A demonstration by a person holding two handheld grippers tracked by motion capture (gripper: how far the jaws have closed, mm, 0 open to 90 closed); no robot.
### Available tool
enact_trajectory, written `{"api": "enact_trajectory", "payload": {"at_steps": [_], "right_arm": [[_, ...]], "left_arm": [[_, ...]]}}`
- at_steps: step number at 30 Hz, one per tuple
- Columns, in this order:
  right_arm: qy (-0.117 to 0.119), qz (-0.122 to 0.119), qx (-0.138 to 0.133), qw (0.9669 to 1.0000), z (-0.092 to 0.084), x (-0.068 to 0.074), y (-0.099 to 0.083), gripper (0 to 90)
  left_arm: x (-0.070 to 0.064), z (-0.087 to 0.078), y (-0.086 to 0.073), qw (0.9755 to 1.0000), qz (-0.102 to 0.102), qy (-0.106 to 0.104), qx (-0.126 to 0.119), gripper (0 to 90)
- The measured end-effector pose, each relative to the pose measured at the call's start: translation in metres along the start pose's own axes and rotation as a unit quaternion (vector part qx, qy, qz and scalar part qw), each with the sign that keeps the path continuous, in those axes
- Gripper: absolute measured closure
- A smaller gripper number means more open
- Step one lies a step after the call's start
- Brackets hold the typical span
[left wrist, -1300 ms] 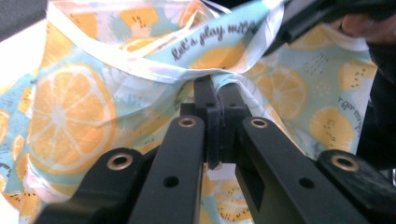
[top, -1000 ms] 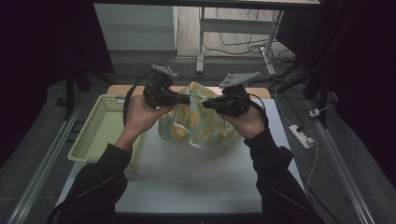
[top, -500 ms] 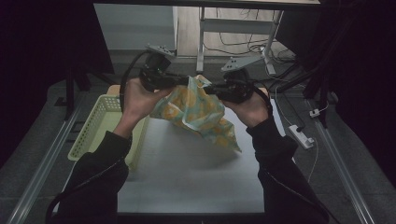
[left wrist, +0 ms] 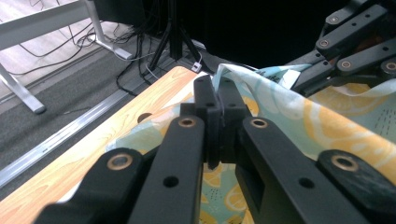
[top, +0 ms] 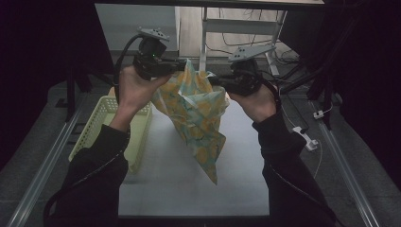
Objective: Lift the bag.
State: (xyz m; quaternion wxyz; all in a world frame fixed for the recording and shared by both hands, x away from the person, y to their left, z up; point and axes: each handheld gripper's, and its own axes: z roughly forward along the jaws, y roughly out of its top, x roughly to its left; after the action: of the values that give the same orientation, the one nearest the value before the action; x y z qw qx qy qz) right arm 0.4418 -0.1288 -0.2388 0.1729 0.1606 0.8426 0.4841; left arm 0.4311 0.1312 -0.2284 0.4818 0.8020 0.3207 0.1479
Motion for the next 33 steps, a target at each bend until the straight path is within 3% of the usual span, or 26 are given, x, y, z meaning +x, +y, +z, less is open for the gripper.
{"api": "enact_trajectory", "payload": {"at_steps": [9,15,33], "right_arm": [[0.009,0.013,0.018,0.9997,0.013,-0.003,-0.019,89.6],[0.015,0.018,0.028,0.9993,0.02,-0.004,-0.032,89.5],[0.038,0.049,0.061,0.9962,0.057,-0.006,-0.082,88.2]], "left_arm": [[-0.001,0.028,-0.017,0.9992,0.026,-0.011,0.028,88.9],[0.002,0.046,-0.031,0.9985,0.022,-0.023,0.046,88.5],[0.017,0.091,-0.082,0.9948,-0.026,-0.041,0.089,87.4]]}}
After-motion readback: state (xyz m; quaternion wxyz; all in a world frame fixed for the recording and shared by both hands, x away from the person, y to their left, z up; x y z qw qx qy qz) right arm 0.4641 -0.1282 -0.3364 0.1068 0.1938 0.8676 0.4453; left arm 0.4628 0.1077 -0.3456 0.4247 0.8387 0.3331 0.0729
